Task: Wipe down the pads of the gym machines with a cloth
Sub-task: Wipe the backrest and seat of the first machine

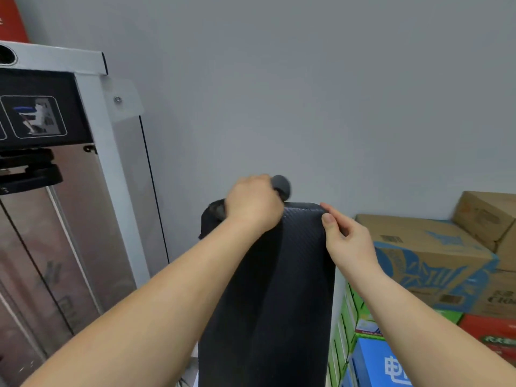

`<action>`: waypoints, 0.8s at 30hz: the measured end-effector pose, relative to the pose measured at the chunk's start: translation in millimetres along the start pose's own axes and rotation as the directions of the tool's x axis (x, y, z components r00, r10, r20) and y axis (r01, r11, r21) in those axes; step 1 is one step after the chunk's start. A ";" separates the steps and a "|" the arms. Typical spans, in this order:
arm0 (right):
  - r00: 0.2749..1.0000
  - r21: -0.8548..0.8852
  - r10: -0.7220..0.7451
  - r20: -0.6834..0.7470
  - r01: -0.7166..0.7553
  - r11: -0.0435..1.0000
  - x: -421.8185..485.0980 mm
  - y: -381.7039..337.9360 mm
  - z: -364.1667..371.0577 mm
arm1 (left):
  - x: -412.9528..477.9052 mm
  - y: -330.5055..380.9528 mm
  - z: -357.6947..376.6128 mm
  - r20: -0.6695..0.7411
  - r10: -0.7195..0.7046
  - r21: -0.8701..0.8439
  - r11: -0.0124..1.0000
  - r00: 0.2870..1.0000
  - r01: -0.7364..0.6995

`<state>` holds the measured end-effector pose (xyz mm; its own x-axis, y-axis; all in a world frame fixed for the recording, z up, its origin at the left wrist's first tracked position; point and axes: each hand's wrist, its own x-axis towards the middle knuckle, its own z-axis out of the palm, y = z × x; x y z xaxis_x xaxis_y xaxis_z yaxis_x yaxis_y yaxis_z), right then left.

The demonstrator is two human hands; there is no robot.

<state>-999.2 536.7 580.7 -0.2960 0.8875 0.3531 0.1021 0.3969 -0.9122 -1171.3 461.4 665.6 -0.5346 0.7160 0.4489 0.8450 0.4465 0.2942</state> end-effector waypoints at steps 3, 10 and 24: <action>0.999 -0.006 -0.001 -0.036 0.001 1.000 0.2 0.9 1.1 | -9.5 52.8 6.9 0.066 0.145 -0.089 0.986 0.987 -0.139; 0.997 -0.027 0.078 0.007 -0.078 0.997 2.6 -9.6 -8.4 | -18.0 -6.0 5.5 -0.081 0.381 -0.130 0.912 0.921 -0.388; 0.968 0.052 0.239 0.075 -0.244 0.968 -5.0 -29.2 -10.9 | -40.4 1.7 39.7 -0.373 0.334 -0.080 0.918 0.866 -0.389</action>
<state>-990.3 523.3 607.8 -0.3329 0.9368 0.1078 0.1212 0.1559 -0.9803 -1147.8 454.5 614.4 -0.1845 0.5690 0.8014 0.9826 0.0884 0.1634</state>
